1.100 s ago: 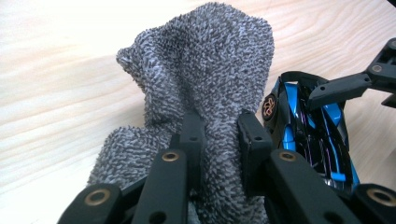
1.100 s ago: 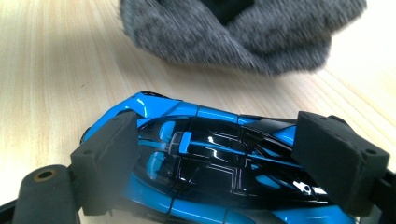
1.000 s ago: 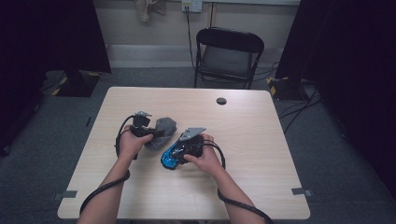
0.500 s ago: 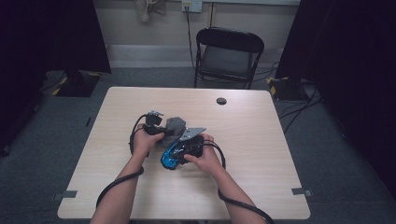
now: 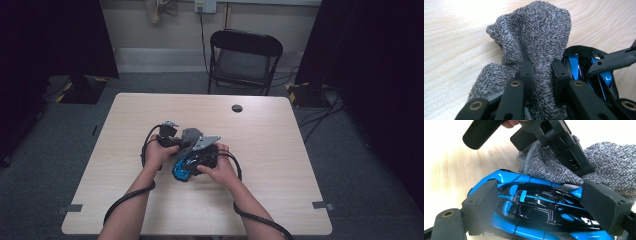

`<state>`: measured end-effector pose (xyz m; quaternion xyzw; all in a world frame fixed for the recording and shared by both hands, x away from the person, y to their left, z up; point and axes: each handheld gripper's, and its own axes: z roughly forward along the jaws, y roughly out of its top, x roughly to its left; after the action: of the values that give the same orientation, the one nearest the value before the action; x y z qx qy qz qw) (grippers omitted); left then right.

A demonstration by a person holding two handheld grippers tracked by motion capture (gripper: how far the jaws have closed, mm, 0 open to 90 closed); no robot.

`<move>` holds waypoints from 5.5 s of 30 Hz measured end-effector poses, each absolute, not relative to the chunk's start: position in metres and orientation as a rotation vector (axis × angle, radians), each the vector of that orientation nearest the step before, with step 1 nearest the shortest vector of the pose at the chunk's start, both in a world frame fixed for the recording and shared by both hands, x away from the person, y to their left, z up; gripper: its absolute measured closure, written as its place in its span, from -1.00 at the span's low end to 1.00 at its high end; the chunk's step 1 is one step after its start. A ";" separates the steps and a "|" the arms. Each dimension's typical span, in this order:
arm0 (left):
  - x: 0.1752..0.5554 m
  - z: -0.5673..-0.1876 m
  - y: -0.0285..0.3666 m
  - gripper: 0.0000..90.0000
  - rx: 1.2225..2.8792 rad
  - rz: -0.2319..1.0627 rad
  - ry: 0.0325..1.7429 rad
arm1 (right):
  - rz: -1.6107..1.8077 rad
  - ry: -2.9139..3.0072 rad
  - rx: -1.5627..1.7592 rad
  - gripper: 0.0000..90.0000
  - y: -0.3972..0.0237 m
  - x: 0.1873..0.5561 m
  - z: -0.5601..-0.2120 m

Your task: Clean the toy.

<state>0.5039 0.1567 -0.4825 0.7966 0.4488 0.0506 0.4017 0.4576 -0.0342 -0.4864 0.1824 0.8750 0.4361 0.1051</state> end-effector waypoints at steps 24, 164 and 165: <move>0.492 -0.480 0.167 0.67 2.040 0.110 1.096 | 1.268 2.589 0.542 -0.68 -0.032 0.457 -0.485; 0.489 -0.479 0.168 0.65 2.064 0.126 1.058 | 1.301 2.584 0.524 -0.68 -0.029 0.451 -0.487; 0.489 -0.479 0.168 0.65 2.067 0.125 1.056 | 1.300 2.584 0.525 -0.68 -0.029 0.451 -0.487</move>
<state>0.4885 0.1685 -0.4788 0.8161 0.4171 0.0494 0.3971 0.4510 -0.0291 -0.4868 0.1775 0.8745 0.4399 0.1007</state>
